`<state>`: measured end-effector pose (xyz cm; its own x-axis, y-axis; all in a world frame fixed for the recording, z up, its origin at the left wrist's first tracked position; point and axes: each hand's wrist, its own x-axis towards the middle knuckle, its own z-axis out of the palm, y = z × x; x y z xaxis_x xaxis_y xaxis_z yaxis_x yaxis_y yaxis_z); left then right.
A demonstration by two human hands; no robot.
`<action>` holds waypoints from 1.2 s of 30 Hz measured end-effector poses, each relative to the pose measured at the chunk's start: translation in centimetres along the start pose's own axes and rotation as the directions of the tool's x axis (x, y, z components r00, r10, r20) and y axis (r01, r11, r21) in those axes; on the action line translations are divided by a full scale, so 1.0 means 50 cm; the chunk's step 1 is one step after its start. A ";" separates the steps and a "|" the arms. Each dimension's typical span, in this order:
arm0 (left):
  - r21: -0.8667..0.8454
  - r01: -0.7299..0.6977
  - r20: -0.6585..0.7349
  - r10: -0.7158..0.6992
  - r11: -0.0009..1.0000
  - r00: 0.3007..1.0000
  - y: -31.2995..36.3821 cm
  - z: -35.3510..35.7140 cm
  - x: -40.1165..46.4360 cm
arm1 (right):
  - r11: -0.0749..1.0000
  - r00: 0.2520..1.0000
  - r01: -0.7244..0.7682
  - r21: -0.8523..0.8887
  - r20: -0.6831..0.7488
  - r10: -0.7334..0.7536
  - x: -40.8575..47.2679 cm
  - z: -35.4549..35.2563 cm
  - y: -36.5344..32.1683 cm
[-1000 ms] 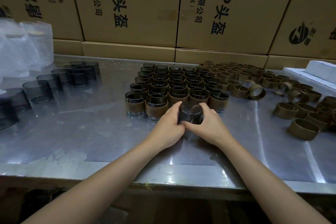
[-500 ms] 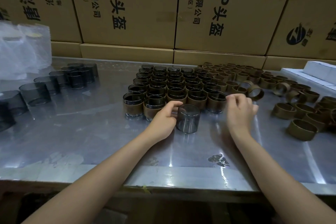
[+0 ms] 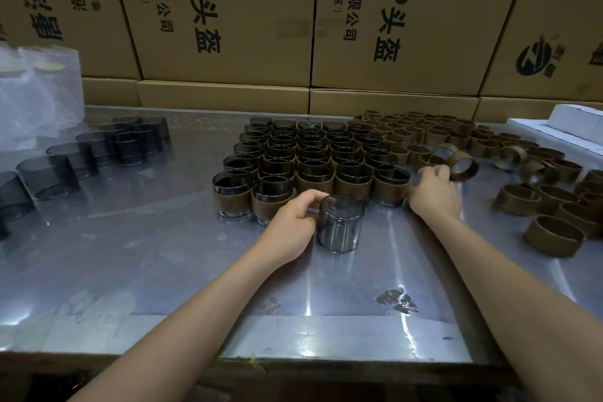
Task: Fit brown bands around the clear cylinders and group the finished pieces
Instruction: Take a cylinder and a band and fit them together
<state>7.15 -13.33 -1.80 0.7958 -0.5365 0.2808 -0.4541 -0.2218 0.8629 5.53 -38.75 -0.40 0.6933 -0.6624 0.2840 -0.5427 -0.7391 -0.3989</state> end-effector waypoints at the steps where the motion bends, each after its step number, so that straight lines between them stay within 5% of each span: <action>1: -0.004 -0.001 0.001 0.001 1.000 1.000 -0.001 0.000 0.001 | 1.000 1.000 0.010 -0.027 0.008 -0.010 0.008 0.002 0.001; 11: 0.002 -0.012 0.031 0.012 1.000 0.999 -0.001 0.001 -0.002 | 0.991 0.992 0.071 -0.115 0.113 -0.058 0.056 0.016 0.014; 22: -0.028 -0.014 0.048 0.015 1.000 0.999 0.002 0.000 -0.001 | 0.982 0.984 0.162 -0.094 -0.064 -0.168 0.031 0.014 0.012; 31: -0.192 -0.142 -0.002 0.144 0.971 0.990 0.042 -0.011 -0.023 | 0.948 0.931 0.132 0.291 -0.364 -0.018 0.007 -0.003 0.016; 36: 0.011 -0.192 0.086 0.191 0.981 0.978 0.041 -0.009 -0.032 | 0.882 0.944 0.054 0.468 -0.311 0.108 -0.010 -0.010 0.030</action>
<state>5.14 -12.57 -0.27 0.6570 -0.6372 0.4030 -0.6031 -0.1234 0.7880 4.14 -39.59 -0.71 0.4485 -0.7430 0.4968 -0.2195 -0.6304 -0.7446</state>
